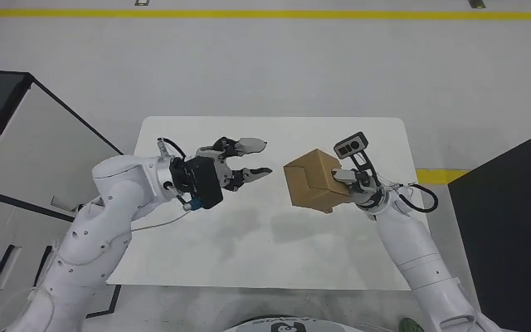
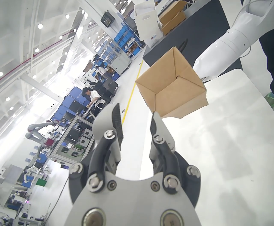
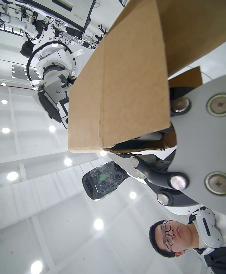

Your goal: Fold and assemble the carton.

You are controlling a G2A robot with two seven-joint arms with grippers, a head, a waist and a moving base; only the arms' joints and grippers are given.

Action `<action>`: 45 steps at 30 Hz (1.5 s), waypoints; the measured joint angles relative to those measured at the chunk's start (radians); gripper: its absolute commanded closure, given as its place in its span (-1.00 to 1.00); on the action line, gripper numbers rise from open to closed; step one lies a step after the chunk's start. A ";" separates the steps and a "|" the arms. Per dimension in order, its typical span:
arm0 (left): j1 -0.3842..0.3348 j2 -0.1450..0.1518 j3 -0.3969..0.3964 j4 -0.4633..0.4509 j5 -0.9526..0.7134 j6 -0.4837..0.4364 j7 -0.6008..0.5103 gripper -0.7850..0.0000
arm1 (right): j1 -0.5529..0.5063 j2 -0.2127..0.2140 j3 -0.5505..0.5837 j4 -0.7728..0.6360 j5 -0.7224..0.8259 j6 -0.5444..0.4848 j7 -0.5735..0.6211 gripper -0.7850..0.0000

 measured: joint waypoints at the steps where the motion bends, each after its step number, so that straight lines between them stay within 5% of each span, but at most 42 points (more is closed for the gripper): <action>1: 0.008 0.003 -0.023 0.004 -0.012 -0.010 0.006 -1.00 | 0.000 0.000 0.000 0.000 0.000 0.000 0.000 1.00; 17: 0.128 0.045 -0.322 0.086 -0.203 -0.224 0.065 -1.00 | 0.000 0.000 0.000 0.000 0.000 0.000 0.000 1.00; 32: 0.167 0.060 -0.345 0.085 -0.249 -0.223 0.083 -1.00 | 0.007 0.003 0.007 -0.012 -0.014 -0.005 -0.012 1.00; 45: 0.167 0.060 -0.345 0.085 -0.249 -0.223 0.083 -1.00 | 0.143 0.086 0.136 -0.300 -0.888 0.048 -0.026 1.00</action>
